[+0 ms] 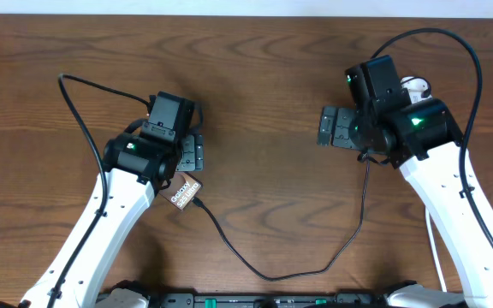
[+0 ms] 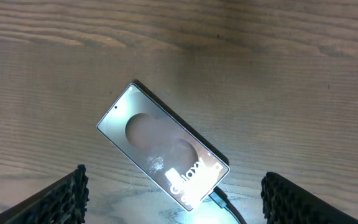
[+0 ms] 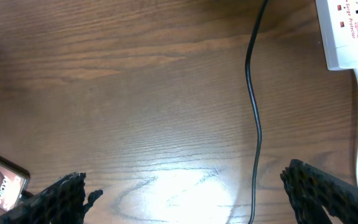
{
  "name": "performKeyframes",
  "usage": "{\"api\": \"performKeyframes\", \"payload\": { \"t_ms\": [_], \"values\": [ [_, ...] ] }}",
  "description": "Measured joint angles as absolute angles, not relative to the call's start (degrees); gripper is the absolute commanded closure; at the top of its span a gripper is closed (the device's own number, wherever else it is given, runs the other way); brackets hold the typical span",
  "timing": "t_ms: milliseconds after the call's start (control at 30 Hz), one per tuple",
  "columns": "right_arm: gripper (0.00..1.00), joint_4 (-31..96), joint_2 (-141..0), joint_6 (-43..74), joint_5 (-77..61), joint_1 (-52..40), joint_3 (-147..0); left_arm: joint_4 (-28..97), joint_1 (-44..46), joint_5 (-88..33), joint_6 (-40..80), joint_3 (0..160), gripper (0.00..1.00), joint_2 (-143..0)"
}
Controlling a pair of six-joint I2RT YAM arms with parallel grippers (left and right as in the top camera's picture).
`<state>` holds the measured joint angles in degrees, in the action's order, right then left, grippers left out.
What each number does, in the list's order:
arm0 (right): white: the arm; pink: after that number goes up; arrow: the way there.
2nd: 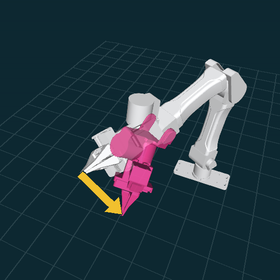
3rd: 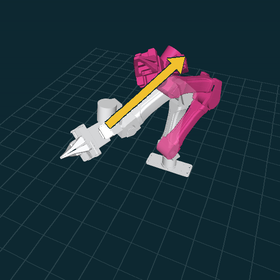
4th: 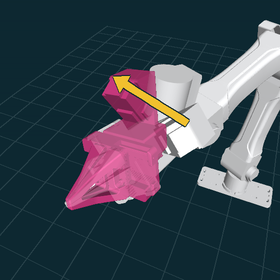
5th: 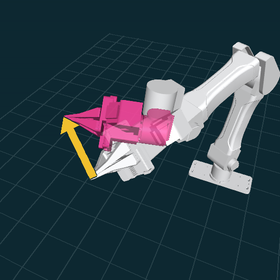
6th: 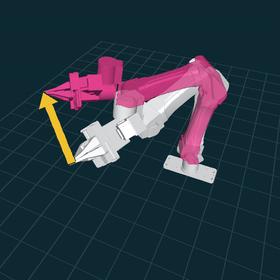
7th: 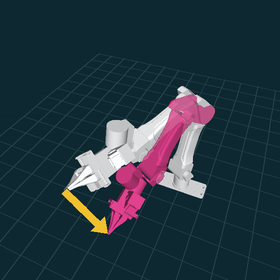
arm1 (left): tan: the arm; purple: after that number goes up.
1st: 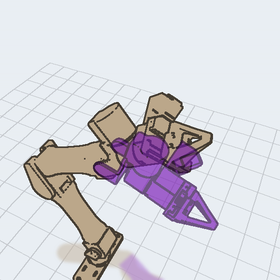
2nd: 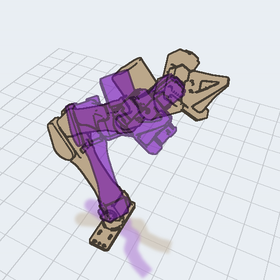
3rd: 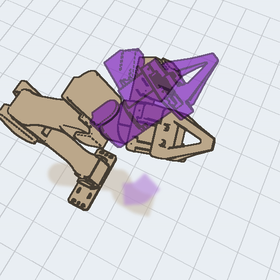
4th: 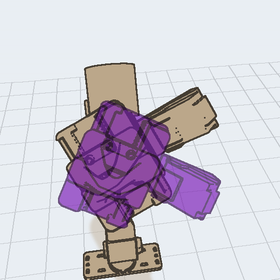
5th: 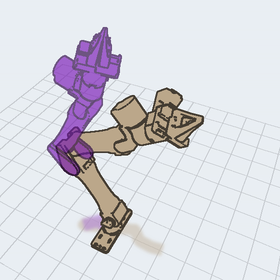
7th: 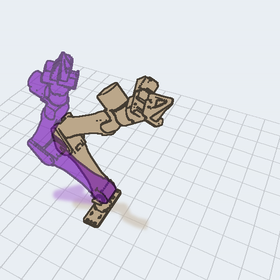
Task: Plug charger to phone and switch on socket
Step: 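Open the left gripper and raise it off the phone, then move the right gripper over the white power strip's switch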
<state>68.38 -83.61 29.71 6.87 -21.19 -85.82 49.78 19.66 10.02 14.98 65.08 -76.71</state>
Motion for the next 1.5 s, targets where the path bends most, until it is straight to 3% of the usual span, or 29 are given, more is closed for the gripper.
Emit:
{"api": "performKeyframes", "payload": {
  "t_ms": [1500],
  "values": [
    [0.01, 71.83, -83.61, 29.74, 7.31, -18.74, -85.82, 49.89, 19.66, 10.07, 14.98, 65.08, 0.11, -76.71]
  ]
}}
